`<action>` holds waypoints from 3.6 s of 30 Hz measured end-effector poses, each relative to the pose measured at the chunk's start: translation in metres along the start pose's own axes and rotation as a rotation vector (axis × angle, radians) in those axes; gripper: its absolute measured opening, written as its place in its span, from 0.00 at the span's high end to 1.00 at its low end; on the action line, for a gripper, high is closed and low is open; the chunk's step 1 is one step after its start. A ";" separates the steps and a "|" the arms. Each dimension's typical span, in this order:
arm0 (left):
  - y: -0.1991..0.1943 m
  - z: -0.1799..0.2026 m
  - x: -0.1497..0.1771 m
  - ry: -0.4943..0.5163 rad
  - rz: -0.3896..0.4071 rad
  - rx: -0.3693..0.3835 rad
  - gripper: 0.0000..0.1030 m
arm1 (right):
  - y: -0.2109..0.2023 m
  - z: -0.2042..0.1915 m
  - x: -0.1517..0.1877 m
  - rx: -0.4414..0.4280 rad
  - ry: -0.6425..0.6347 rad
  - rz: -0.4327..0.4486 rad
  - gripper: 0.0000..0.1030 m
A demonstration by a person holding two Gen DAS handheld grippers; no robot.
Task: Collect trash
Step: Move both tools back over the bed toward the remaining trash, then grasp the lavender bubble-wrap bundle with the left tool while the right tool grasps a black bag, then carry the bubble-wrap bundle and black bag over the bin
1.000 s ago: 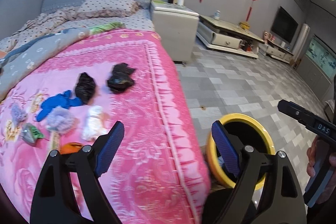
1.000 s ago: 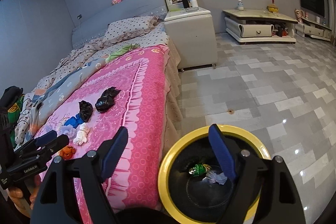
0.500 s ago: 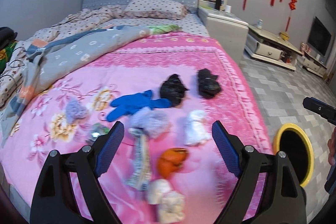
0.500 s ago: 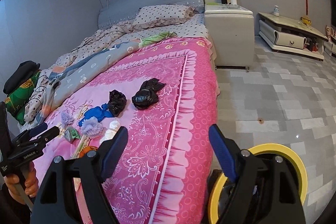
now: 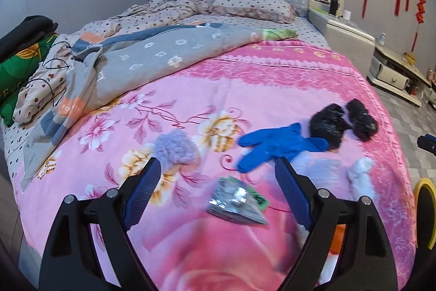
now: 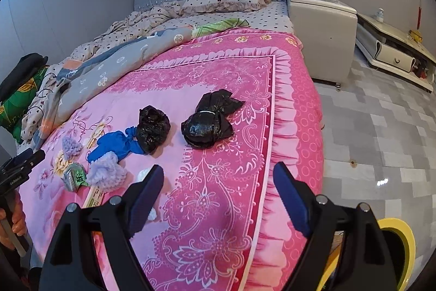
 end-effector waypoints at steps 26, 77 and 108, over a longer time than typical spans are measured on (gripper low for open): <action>0.137 -0.073 -0.006 -0.087 -0.133 -0.124 0.21 | 0.139 -0.004 -0.054 0.088 -0.012 -0.080 0.24; 0.011 -0.034 -0.025 -0.117 0.030 0.008 0.49 | 0.018 -0.041 -0.039 -0.003 -0.092 0.032 0.73; -0.127 0.097 -0.020 -0.026 0.155 0.222 0.48 | -0.146 0.018 0.017 -0.018 -0.016 0.175 0.73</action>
Point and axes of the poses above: each gripper's, at about its wrist camera, not at the fingertips, and y roughly the way its jaws point, z to its right, x to its underside, the point moved 3 cm from there along y, roughly the way its jaws point, and after that the axes turned 4 degrees about y, right-handed, at the moved point
